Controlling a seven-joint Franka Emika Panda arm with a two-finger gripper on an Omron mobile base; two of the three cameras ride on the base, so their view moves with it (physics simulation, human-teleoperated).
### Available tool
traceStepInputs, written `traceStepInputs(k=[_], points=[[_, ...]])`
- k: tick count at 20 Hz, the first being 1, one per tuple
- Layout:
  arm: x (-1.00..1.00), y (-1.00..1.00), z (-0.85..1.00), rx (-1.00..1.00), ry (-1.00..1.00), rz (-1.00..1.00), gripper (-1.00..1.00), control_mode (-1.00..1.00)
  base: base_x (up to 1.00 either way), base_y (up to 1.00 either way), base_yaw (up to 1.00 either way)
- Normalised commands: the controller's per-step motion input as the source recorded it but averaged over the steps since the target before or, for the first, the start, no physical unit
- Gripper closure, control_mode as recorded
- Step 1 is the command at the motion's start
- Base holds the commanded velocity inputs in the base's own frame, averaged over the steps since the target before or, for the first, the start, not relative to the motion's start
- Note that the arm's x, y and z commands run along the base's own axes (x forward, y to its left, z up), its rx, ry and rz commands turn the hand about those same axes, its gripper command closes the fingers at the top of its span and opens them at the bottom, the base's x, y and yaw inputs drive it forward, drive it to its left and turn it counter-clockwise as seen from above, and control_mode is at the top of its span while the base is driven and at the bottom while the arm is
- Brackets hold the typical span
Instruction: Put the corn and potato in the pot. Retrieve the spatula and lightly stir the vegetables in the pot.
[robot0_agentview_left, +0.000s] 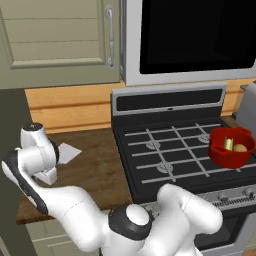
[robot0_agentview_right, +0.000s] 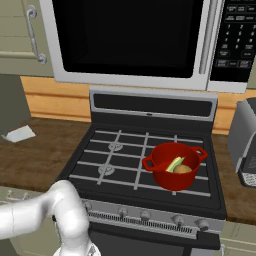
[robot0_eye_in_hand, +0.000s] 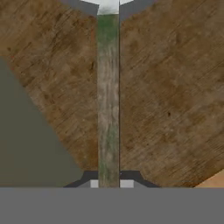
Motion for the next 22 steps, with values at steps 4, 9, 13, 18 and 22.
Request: traceStepInputs(k=[4, 9, 13, 18, 22], points=[[-0.54, -0.48, 0.61, 0.42, -0.16, -0.23, 1.0, -1.0, 0.0, 0.0, 0.0], [-0.29, -0.81, 0.71, 0.55, -0.05, -0.11, 1.0, -1.0, 0.0, 0.0, 0.0], [-0.21, -0.81, 0.81, 0.61, 0.0, -0.03, 1.0, -1.0, 0.0, 0.0, 0.0], [-0.28, -0.49, 0.93, 0.56, 0.02, -0.21, 1.0, -1.0, 0.0, 0.0, 0.0], [-0.22, -0.45, 0.81, 0.53, 0.19, -0.32, 1.0, -1.0, 0.0, 0.0, 0.0]])
